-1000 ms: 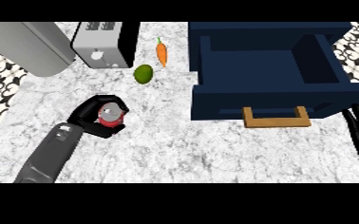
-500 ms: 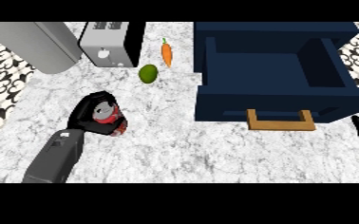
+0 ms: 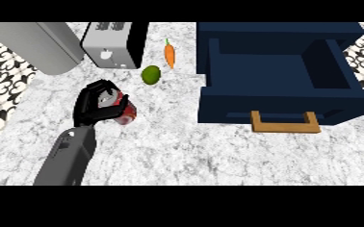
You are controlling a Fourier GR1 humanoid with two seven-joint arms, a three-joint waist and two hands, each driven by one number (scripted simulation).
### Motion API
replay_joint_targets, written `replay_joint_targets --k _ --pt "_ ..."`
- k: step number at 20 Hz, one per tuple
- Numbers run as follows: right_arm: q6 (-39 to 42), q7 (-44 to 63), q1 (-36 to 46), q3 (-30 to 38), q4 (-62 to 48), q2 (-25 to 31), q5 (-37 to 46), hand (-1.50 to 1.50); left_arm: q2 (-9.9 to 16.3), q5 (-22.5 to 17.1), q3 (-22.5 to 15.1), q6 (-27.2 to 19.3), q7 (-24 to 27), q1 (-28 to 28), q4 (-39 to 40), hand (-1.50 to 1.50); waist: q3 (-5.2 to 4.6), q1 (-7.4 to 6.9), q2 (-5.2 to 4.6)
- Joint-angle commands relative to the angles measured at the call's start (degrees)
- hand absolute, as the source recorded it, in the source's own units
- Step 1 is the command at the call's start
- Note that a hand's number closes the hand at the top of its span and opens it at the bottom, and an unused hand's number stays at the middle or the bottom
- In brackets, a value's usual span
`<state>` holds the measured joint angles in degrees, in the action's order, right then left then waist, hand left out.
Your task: Pick up the can, place it into the drawer and close the drawer
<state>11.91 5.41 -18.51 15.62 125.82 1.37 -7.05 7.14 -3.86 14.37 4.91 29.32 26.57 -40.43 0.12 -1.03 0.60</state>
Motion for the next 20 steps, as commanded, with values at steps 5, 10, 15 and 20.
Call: replay_joint_targets --k 5,10,15,20 --pt "0.49 0.43 -0.64 2.22 1.78 0.13 -2.00 -1.50 -3.98 0.82 -7.43 -6.10 -18.55 -4.66 -28.67 1.50 -0.05 0.43 -0.13" --pt "0.79 3.26 0.85 2.67 2.85 2.13 -3.81 -1.50 -7.05 3.71 -16.12 -14.94 -29.13 -0.98 -37.90 1.50 -0.07 0.95 -0.24" --pt "-1.11 -2.12 2.88 -1.73 -3.61 -1.34 2.98 -1.50 -7.10 2.96 -21.08 -17.88 -35.28 2.91 -40.72 1.50 -0.09 1.21 -0.55" --pt "0.31 0.12 3.48 2.58 -1.88 1.18 -1.90 -1.50 -7.13 3.46 -25.77 -25.72 -39.70 13.76 -35.14 1.50 -0.10 1.87 -0.65"
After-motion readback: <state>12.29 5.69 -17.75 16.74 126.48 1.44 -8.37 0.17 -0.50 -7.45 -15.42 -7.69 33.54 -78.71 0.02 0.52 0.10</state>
